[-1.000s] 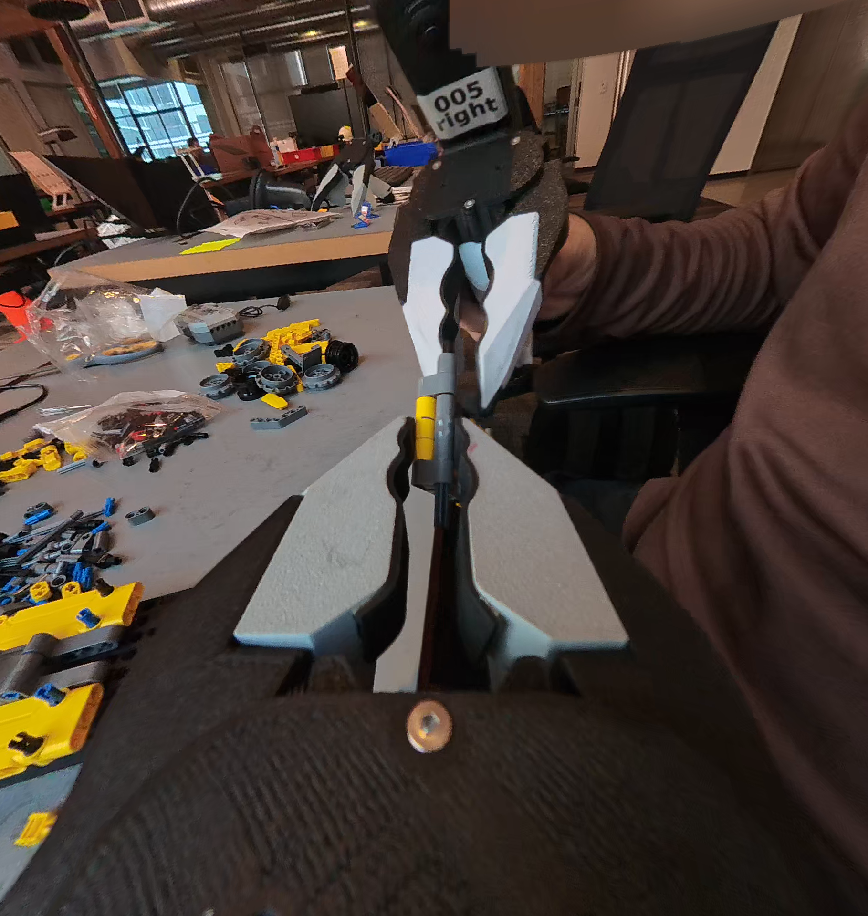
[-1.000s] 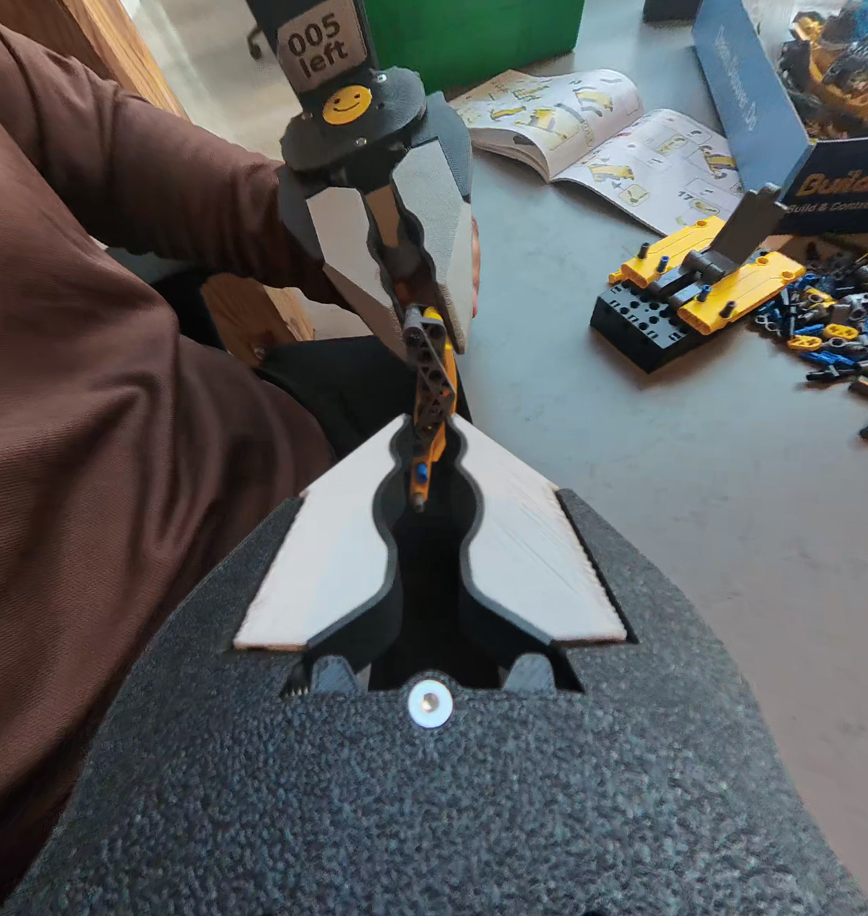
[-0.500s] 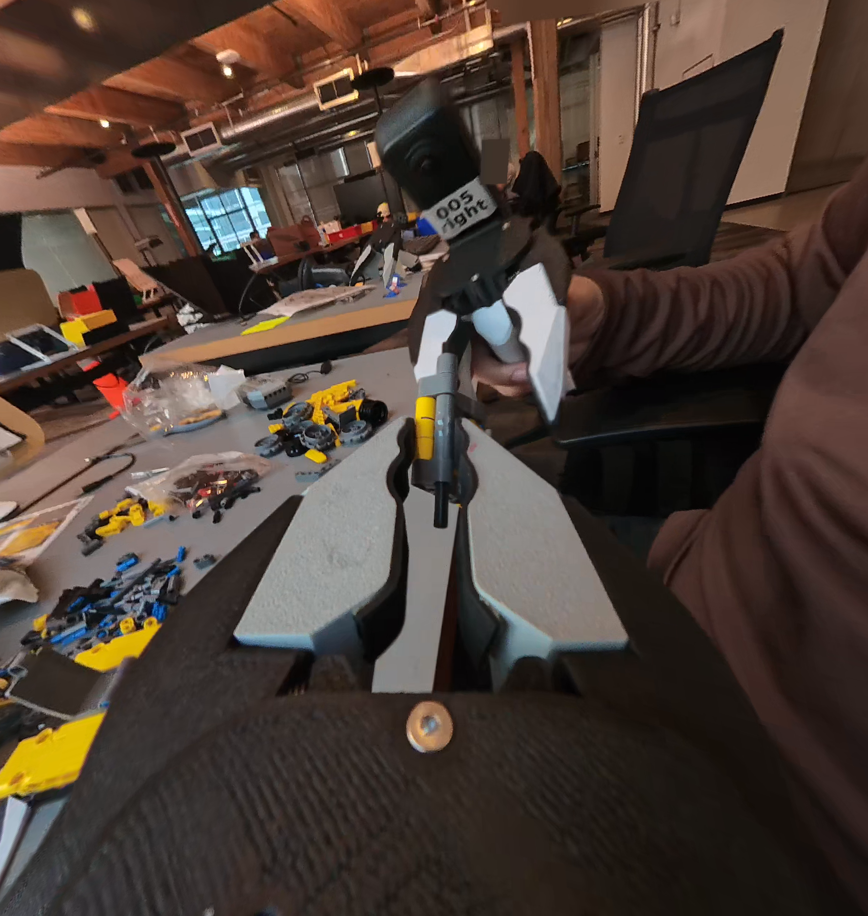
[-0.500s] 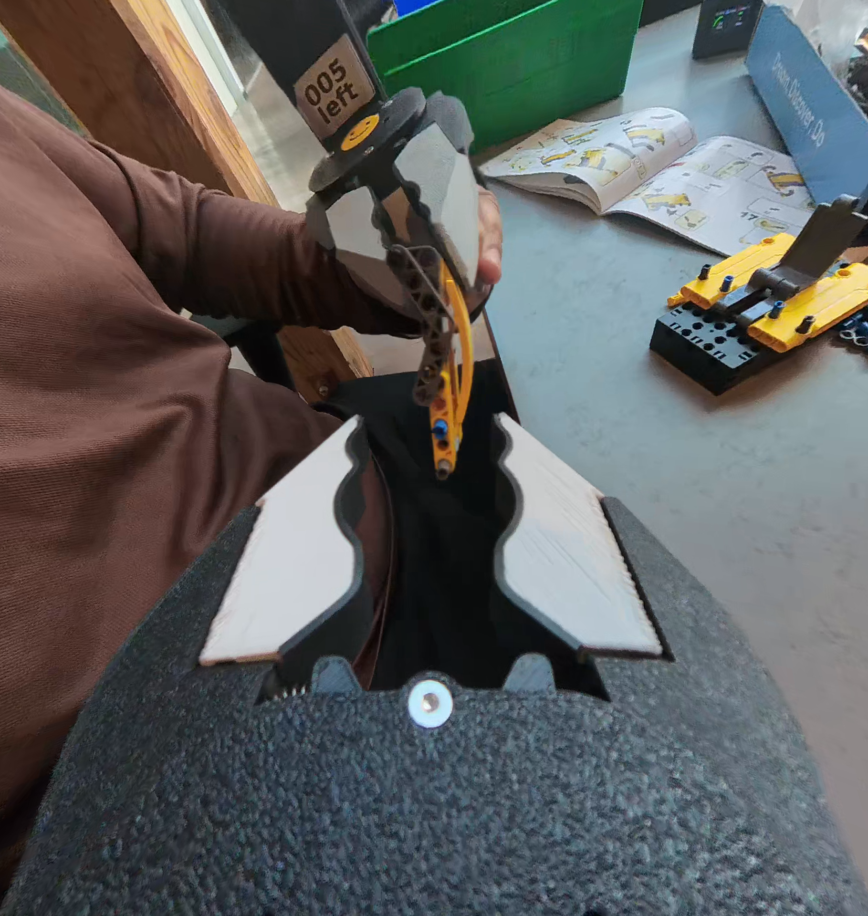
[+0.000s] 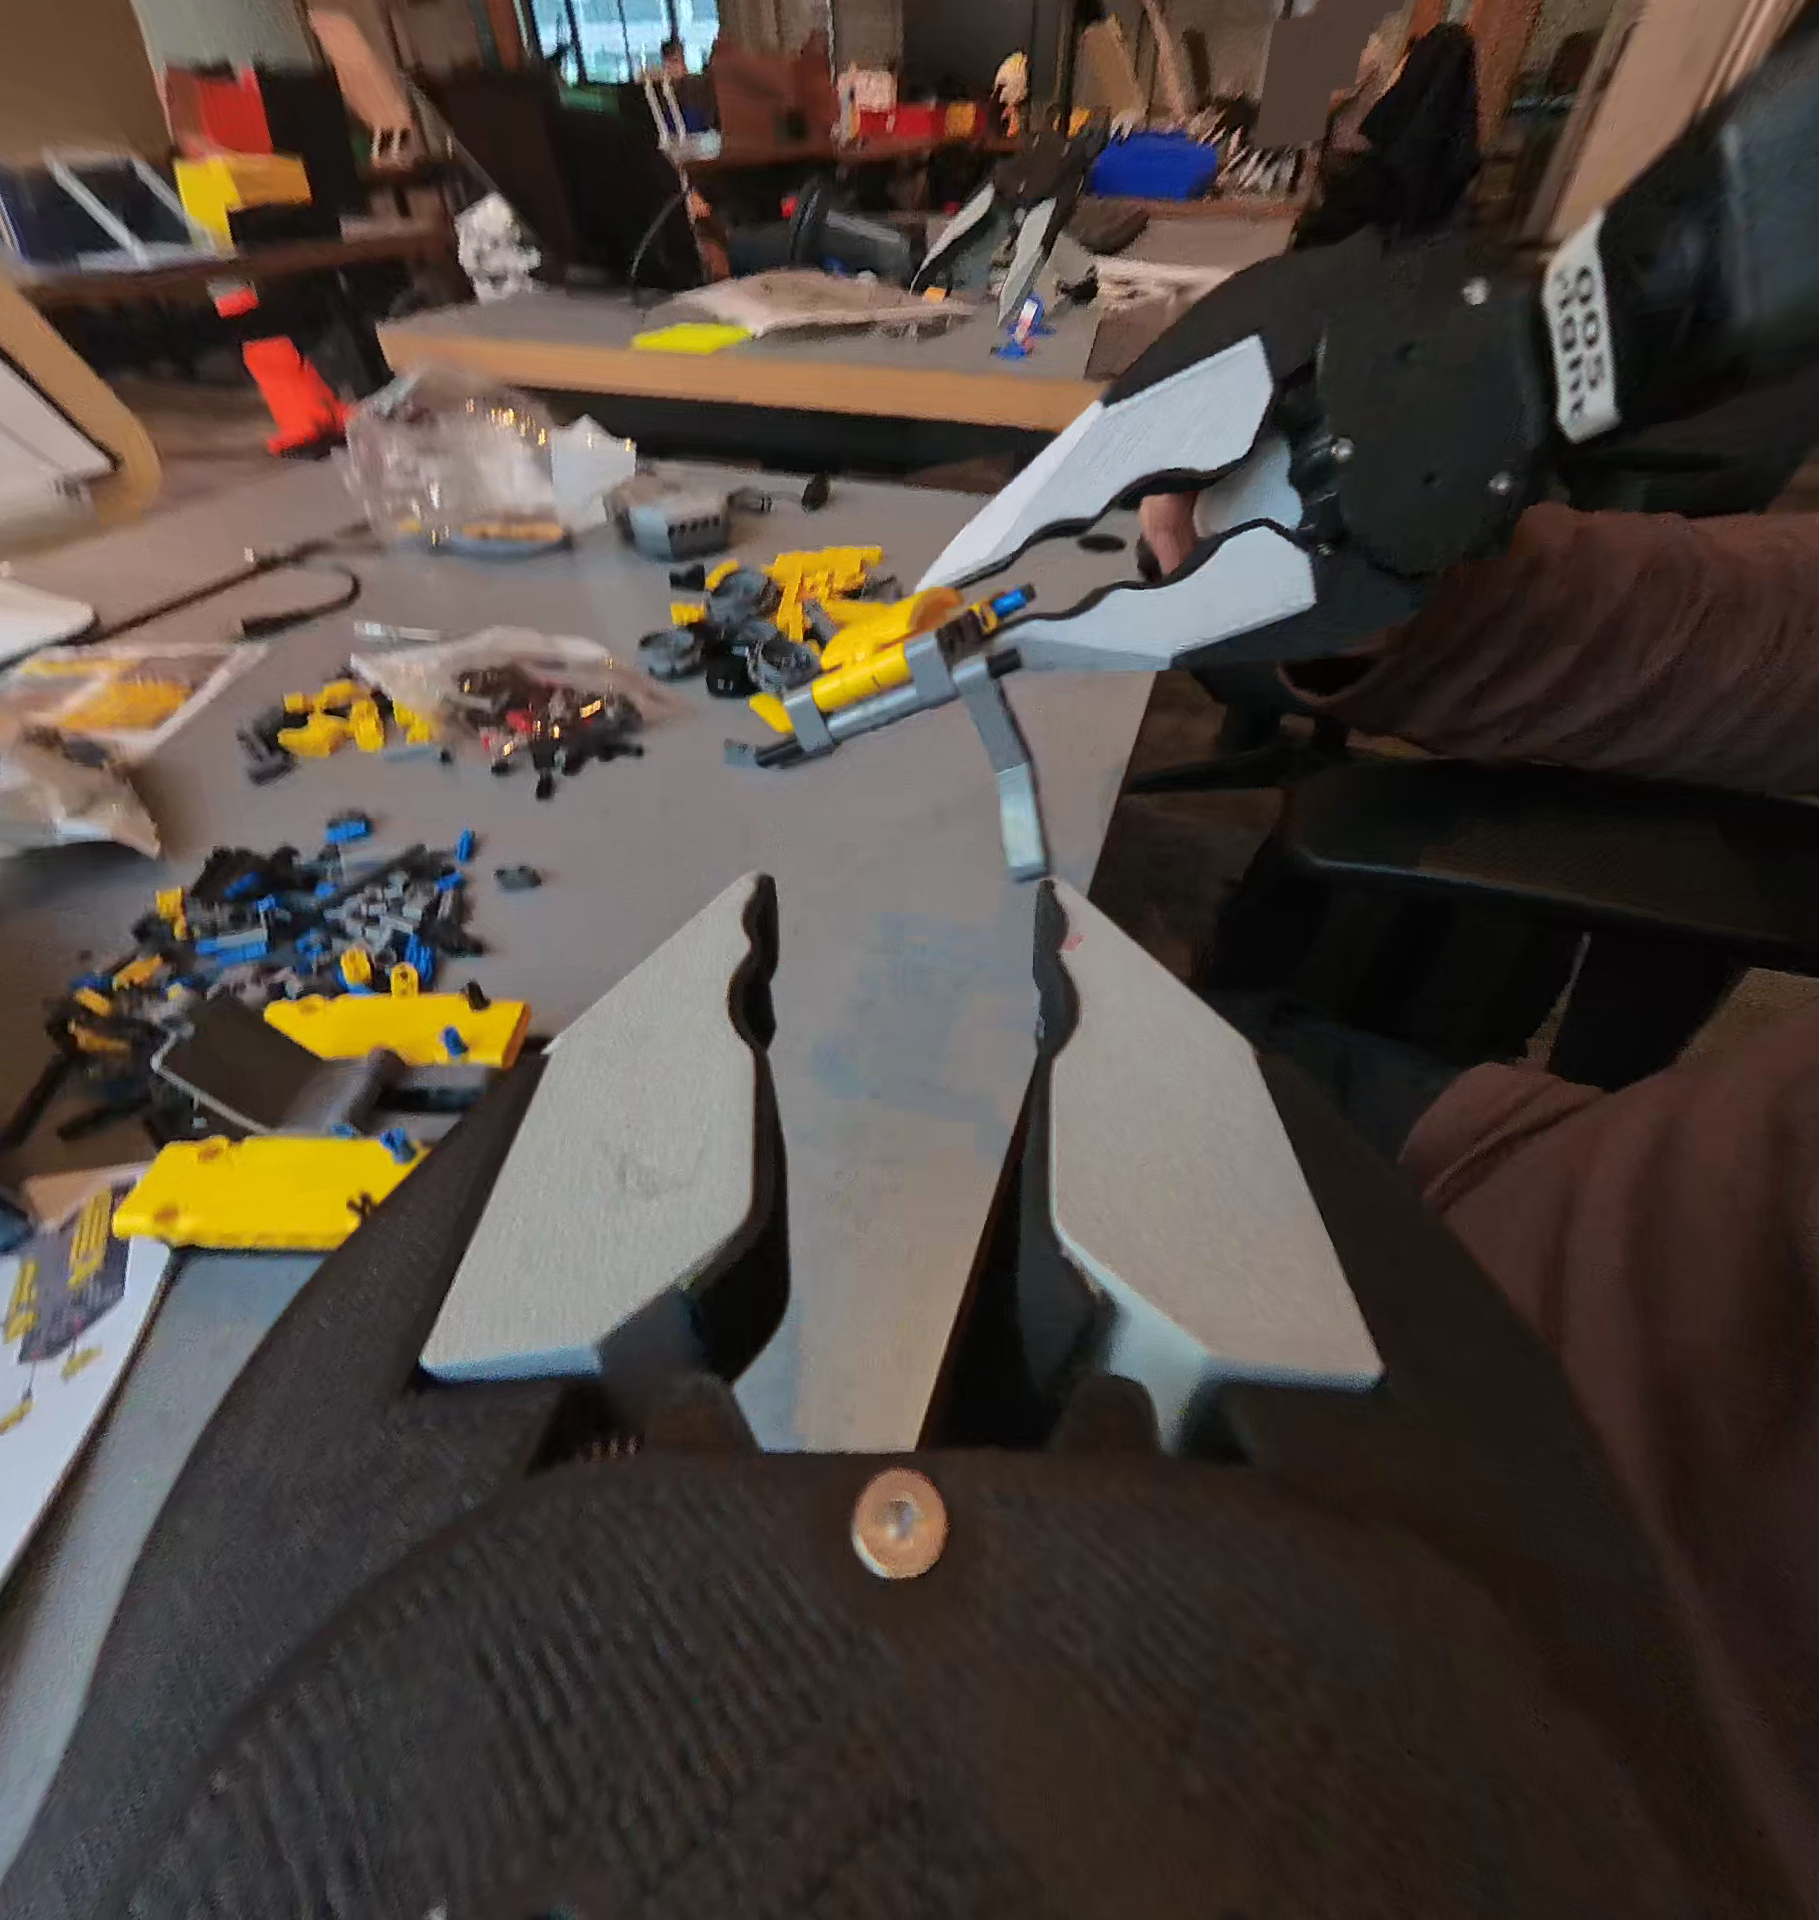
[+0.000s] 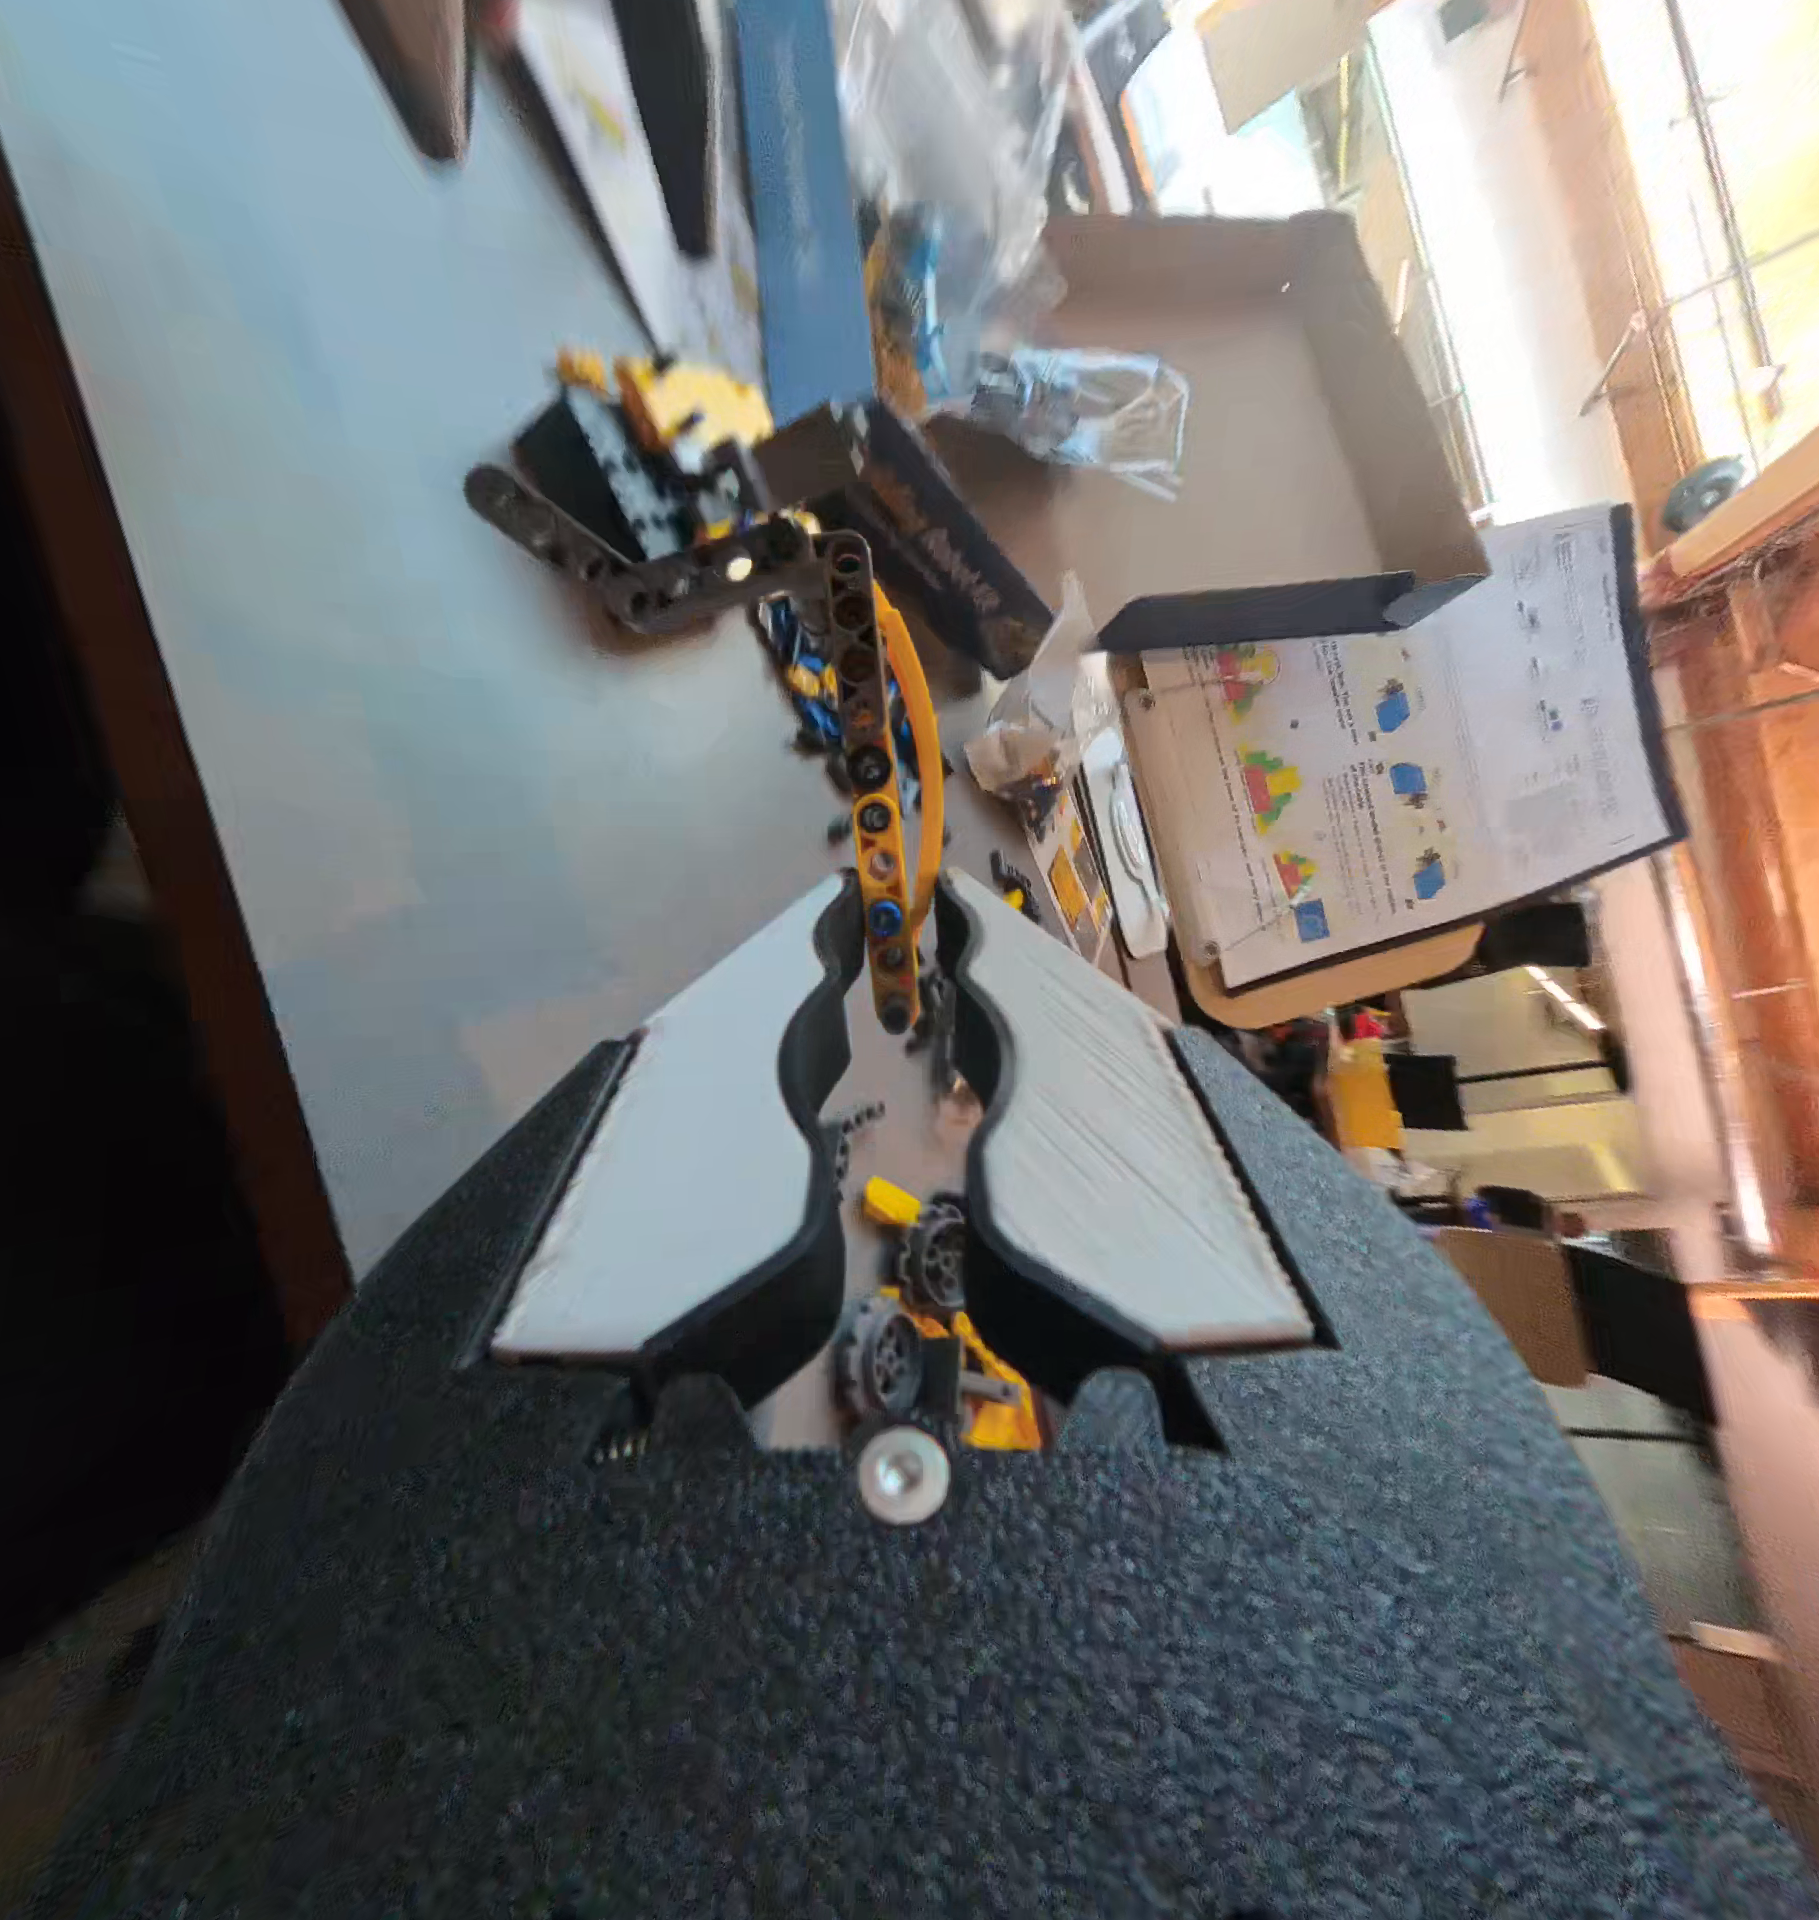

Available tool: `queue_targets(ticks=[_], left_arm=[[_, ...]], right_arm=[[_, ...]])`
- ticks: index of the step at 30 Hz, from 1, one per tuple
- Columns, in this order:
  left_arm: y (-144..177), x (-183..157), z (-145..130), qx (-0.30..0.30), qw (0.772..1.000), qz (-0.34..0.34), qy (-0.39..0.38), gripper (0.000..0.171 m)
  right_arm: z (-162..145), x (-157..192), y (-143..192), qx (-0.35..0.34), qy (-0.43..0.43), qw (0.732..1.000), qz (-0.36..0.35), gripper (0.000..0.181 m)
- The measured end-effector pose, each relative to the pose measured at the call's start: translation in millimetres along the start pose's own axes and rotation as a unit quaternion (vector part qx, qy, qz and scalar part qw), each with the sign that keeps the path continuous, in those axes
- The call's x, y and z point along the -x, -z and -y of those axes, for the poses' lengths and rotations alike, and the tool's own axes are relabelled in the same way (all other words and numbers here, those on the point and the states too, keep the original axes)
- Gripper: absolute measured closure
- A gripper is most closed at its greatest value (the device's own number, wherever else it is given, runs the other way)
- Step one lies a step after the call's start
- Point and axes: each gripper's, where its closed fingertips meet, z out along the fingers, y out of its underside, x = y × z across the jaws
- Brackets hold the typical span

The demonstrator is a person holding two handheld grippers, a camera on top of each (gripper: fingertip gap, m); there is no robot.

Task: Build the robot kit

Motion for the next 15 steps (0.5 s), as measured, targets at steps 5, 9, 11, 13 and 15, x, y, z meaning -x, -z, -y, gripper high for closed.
queue_targets(ticks=[5,9,11,13,15], left_arm=[[-5,-5,-35,0.063,0.998,0.008,0.011,0.127],[-9,-12,-51,0.077,0.997,-0.005,0.026,0.13],[-13,-11,-62,0.098,0.994,-0.007,0.046,0.132],[-20,-10,-72,0.131,0.99,-0.004,0.058,0.134],[-29,-8,-71,0.136,0.989,0.01,0.053,0.134]], right_arm=[[-53,30,-35,0.09,0.118,0.988,0.039,0.169],[-66,39,-48,0.106,0.16,0.98,0.058,0.168],[-64,36,-50,0.108,0.148,0.982,0.054,0.169],[-57,34,-51,0.103,0.094,0.988,0.063,0.169],[-48,25,-50,0.093,0.04,0.993,0.054,0.169]])
